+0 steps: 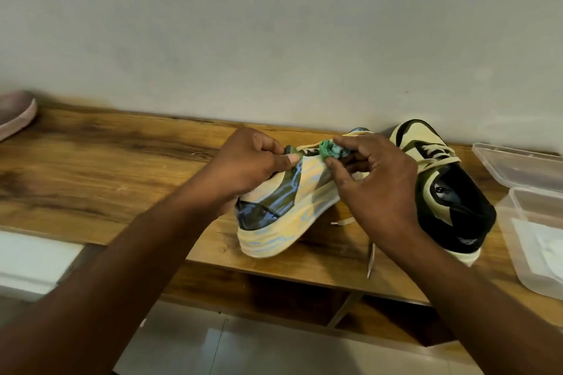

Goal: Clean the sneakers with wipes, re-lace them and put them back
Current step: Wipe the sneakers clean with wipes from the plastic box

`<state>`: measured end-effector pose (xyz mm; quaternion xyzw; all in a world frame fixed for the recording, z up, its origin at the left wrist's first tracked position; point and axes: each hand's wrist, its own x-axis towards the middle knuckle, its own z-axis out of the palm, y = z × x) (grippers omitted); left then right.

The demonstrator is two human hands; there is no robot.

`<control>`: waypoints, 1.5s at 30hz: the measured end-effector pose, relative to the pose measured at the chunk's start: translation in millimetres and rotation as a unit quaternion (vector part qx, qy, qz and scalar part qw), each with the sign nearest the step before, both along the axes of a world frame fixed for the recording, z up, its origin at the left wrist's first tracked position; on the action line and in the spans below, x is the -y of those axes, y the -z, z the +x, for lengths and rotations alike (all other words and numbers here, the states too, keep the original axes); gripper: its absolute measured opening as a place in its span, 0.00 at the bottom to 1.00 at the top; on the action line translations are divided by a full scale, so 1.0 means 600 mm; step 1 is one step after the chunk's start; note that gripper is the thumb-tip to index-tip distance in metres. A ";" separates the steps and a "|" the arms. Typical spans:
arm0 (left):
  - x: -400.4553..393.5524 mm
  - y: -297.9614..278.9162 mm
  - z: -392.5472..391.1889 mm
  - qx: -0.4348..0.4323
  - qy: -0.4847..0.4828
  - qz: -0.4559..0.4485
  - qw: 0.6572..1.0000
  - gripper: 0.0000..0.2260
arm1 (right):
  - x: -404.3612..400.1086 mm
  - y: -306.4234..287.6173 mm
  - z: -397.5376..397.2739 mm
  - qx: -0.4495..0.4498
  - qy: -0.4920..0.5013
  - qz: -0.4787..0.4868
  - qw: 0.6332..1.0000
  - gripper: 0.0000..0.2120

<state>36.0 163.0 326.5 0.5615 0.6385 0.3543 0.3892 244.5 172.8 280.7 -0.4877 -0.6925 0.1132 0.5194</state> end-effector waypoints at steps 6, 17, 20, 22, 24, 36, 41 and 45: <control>-0.009 0.013 -0.011 -0.008 0.016 0.034 0.999 0.07 | -0.002 -0.010 -0.013 0.016 -0.005 -0.001 1.000 0.12; 0.012 0.034 -0.037 -0.153 -0.066 0.211 0.963 0.27 | 0.005 0.005 -0.047 0.033 -0.032 0.056 0.997 0.13; 0.041 0.052 -0.042 -0.115 -0.147 0.172 0.967 0.50 | -0.002 0.012 -0.063 0.049 -0.024 0.066 0.996 0.13; 0.056 0.068 -0.042 -0.080 -0.167 0.101 0.977 0.58 | -0.010 0.015 -0.071 0.052 -0.019 0.071 0.996 0.13; 0.064 0.090 -0.044 -0.015 -0.172 0.051 0.984 0.56 | -0.017 0.015 -0.078 0.043 -0.018 0.072 0.996 0.12; 0.061 0.127 -0.044 0.130 -0.096 0.043 0.986 0.40 | -0.003 0.002 -0.089 0.032 -0.058 0.090 0.994 0.09; 0.053 0.127 -0.057 0.124 -0.087 0.027 0.988 0.43 | 0.019 0.007 -0.101 0.083 -0.100 0.083 0.988 0.13; 0.052 0.122 -0.067 0.195 -0.067 -0.014 0.978 0.36 | 0.012 0.008 -0.102 0.113 -0.103 0.049 0.987 0.15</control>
